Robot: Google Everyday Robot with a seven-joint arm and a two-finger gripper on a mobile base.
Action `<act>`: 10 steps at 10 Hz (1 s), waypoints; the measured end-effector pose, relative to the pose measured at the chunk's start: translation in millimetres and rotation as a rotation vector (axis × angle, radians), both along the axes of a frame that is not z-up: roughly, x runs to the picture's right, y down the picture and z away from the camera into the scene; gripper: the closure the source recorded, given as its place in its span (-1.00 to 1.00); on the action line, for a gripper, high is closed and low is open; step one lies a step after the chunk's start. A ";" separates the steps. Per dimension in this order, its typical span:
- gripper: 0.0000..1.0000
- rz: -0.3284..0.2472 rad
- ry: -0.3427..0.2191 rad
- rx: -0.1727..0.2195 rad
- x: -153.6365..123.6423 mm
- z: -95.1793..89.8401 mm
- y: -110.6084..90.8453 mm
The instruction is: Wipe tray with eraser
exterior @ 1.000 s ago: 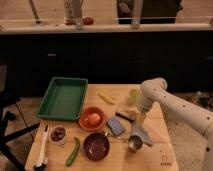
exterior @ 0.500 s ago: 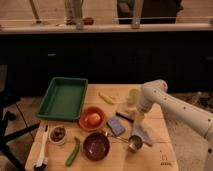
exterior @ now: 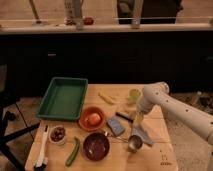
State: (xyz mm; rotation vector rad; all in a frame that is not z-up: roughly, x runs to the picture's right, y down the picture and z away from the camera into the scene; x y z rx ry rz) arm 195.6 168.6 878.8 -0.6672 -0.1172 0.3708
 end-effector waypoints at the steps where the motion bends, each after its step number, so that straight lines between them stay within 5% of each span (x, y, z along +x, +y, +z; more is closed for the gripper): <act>1: -0.60 0.010 -0.002 -0.002 -3.5 1.8 0.0; 10: -0.60 0.006 -0.010 -0.024 -26.5 15.8 3.4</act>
